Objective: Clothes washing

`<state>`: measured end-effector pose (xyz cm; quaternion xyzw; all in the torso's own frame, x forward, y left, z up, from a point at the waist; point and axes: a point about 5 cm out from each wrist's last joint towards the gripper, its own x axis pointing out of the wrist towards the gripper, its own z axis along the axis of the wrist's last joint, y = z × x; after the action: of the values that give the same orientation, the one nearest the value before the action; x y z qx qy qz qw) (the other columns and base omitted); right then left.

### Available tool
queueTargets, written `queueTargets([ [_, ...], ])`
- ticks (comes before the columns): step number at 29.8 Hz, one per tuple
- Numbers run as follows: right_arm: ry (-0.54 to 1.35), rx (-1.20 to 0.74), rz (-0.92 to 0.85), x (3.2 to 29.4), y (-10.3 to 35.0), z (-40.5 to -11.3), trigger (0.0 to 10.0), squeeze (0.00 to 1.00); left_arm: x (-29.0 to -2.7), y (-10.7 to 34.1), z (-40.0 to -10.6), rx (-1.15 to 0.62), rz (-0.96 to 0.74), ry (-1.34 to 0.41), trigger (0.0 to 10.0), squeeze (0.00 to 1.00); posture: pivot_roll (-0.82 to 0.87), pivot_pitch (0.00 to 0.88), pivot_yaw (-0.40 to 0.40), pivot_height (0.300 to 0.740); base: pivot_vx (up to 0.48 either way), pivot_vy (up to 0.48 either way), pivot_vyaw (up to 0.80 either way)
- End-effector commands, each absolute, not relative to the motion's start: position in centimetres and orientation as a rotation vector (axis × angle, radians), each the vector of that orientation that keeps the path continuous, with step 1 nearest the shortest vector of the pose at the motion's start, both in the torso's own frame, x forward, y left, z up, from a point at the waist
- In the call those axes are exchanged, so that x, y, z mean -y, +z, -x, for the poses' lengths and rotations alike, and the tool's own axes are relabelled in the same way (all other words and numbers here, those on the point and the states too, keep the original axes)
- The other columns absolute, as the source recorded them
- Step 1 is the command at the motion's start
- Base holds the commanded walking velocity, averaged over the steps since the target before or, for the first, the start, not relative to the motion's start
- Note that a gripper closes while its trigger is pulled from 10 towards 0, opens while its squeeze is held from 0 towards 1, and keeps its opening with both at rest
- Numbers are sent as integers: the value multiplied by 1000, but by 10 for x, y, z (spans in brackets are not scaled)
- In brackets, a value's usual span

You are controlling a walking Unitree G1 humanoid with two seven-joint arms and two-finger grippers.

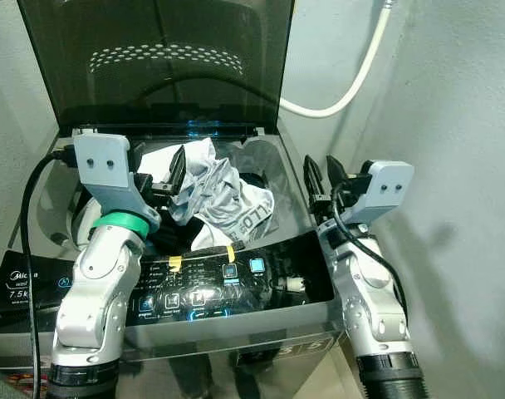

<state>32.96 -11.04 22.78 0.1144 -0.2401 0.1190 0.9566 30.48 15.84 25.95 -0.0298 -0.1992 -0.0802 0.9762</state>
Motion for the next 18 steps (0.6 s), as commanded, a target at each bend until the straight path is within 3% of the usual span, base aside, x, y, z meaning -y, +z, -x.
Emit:
queueTargets([
  [1,242,474,-224,111,225,-330,10000,0,-157,257,-306,395,55,-164,10000,0,27,27,7,740,0,0,0],
  [18,231,473,-229,111,224,-328,10000,0,-156,257,-306,389,49,-173,10000,0,26,36,21,740,0,0,0],
])
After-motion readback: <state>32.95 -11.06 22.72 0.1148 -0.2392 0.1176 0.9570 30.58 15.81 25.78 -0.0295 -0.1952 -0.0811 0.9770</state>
